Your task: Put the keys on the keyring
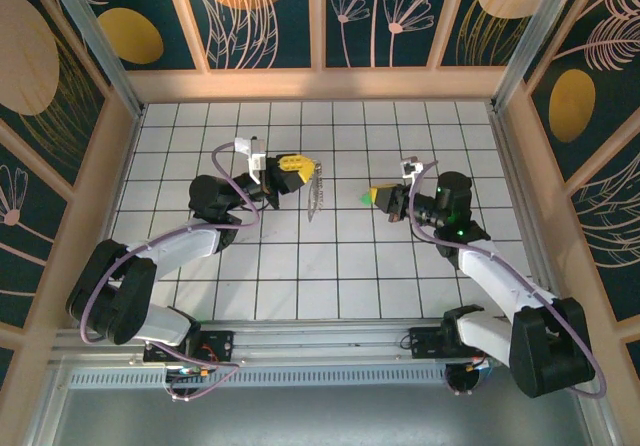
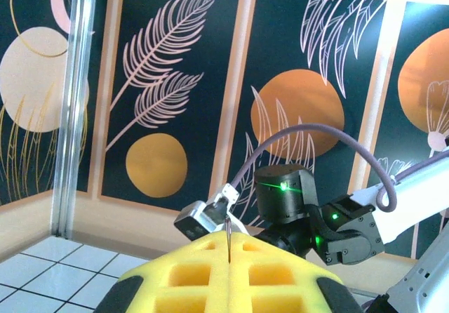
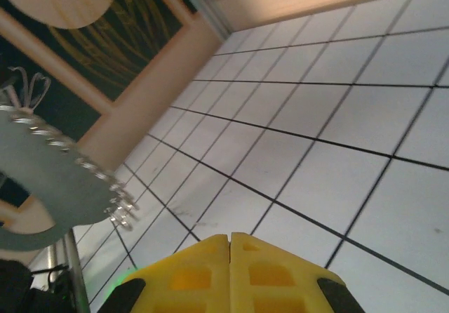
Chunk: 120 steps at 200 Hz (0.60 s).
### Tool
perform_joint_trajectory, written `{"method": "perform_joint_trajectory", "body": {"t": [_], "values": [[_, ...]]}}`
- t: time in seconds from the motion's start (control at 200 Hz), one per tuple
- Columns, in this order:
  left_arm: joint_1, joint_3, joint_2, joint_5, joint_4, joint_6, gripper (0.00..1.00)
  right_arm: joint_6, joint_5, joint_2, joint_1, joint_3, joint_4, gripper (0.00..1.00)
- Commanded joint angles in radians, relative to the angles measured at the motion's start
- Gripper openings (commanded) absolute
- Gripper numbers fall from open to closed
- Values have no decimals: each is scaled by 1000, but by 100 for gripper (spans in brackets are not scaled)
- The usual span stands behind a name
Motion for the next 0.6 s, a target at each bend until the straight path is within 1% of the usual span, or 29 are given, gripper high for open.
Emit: {"method": "perform_joint_trajectory", "body": {"t": [0.0, 0.075, 0.225, 0.255, 0.305, 0.34, 0.445, 0.596], "values": [[4, 4, -25, 9, 8, 21, 0, -34, -48, -8, 3, 0, 24, 0], [3, 2, -25, 9, 10, 24, 0, -49, -17, 11, 8, -7, -13, 0], [4, 2, -22, 12, 14, 22, 0, -23, -24, -10, 14, -65, 49, 0], [4, 2, -22, 12, 15, 21, 0, -28, 35, -17, 19, -61, 25, 0], [4, 4, -19, 10, 17, 19, 0, -70, 227, -37, 57, -32, -70, 0], [4, 6, -17, 9, 16, 17, 0, -92, 274, -59, 78, -28, -85, 0], [4, 9, -10, 12, 26, 10, 0, -65, 223, -116, 77, -48, -13, 0], [2, 10, -2, 15, 38, 3, 0, -32, 112, -119, 64, -62, 86, 0]]}}
